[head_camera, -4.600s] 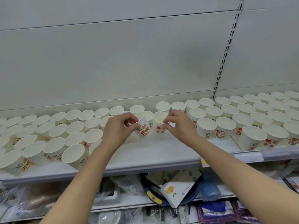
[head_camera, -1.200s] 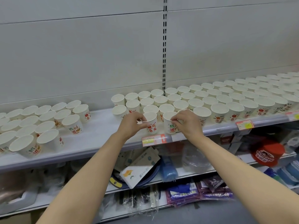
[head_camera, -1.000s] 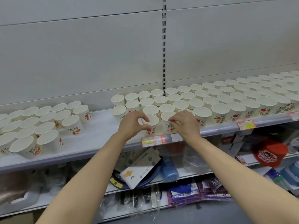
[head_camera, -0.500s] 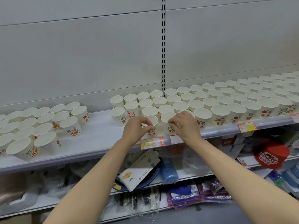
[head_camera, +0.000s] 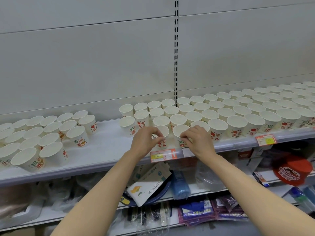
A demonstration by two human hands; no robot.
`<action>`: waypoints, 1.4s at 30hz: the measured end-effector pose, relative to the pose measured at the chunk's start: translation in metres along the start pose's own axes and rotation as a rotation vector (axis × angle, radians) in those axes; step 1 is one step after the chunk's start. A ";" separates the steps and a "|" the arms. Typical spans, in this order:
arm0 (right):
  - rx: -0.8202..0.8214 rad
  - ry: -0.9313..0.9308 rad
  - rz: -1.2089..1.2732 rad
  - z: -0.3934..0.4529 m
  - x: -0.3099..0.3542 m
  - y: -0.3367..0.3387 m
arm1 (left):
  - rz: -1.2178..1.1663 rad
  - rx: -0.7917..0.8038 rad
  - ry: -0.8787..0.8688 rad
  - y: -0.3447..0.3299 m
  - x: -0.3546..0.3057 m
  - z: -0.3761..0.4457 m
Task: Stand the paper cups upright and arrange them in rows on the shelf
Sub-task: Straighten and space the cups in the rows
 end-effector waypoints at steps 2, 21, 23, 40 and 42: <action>-0.006 0.009 -0.015 0.000 0.001 0.001 | 0.003 -0.018 -0.021 0.002 0.002 0.000; -0.095 0.200 0.023 0.070 0.096 -0.062 | 0.422 -0.045 0.025 0.089 0.101 0.047; -0.059 0.212 0.052 0.086 0.105 -0.071 | 0.343 -0.029 -0.081 0.096 0.096 0.043; 0.201 -0.045 -0.001 0.099 0.096 -0.079 | 0.829 -0.063 0.304 0.195 0.215 0.007; 0.198 -0.064 -0.062 0.097 0.098 -0.080 | 0.786 -0.097 0.264 0.197 0.216 0.005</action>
Point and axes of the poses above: each hand's wrist, its own z-axis towards the middle knuckle, its own y-axis out of the back of the hand, x = y × z, the point moved 6 cm from there along z, towards the middle knuckle, and after that the axes turned 4 degrees about y, right-handed, at the moved point
